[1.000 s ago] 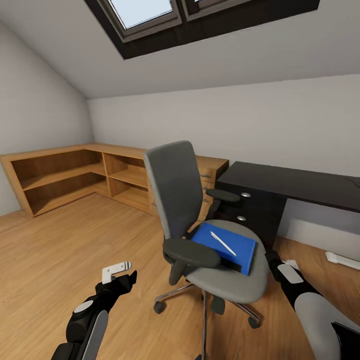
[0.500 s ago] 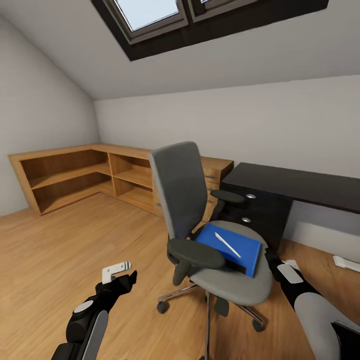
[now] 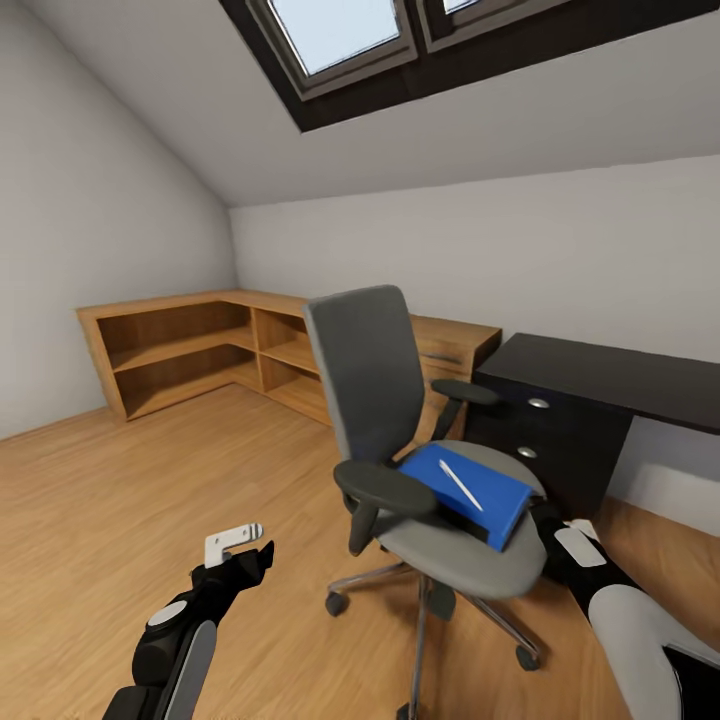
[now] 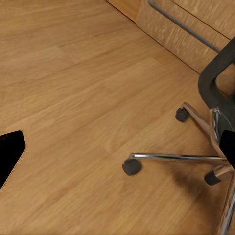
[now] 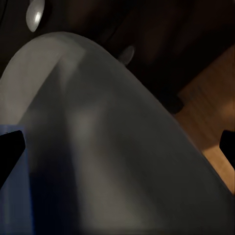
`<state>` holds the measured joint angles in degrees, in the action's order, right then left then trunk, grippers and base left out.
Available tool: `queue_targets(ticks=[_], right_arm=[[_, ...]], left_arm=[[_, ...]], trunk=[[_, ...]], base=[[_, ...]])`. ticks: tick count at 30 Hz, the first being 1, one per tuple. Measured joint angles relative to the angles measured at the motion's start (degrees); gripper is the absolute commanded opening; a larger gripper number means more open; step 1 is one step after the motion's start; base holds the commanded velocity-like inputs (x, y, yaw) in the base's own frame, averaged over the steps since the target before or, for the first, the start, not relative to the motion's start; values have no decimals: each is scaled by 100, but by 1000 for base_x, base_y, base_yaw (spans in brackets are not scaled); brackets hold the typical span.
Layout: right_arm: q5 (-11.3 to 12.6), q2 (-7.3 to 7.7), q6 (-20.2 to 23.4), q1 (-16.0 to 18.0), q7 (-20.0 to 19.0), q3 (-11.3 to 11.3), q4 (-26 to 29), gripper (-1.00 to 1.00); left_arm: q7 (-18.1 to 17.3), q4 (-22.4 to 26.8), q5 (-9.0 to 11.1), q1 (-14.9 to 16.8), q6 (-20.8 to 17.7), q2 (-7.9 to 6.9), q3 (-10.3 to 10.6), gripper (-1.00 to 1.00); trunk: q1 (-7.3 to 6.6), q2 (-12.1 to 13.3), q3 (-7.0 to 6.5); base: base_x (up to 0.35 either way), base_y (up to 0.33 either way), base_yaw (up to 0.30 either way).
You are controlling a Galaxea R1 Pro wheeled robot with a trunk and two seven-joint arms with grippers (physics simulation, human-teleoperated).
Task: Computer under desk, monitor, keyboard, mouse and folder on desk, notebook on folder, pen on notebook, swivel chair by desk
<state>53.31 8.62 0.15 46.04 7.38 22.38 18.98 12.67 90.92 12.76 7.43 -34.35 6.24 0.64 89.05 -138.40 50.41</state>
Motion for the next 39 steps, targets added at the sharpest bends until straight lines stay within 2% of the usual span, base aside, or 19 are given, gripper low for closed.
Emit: queue_targets(ticks=[20, 24, 27, 39], right_arm=[[-14, -5, -8, 0, -25, 3, -1, 100], [-16, -8, -8, 0, -26, 3, -1, 100], [-14, -8, -8, 0, -26, -2, -1, 100], [7, -9, -1, -1, -25, -3, 9, 100]], left_arm=[[14, -87, 4, 0, 1, 4, 95, 100], [40, -140, 2, 0, 1, 2, 269, 100], [49, -182, 1, 0, 1, 1, 322, 100], [52, -256, -1, 1, 1, 9, 344, 100]], trunk=[[0, 0, -110], [0, 0, -132], [0, 0, -149], [0, 0, -195]], base=[[0, 0, 219], [0, 0, 220], [0, 0, 220], [-7, 0, 143]])
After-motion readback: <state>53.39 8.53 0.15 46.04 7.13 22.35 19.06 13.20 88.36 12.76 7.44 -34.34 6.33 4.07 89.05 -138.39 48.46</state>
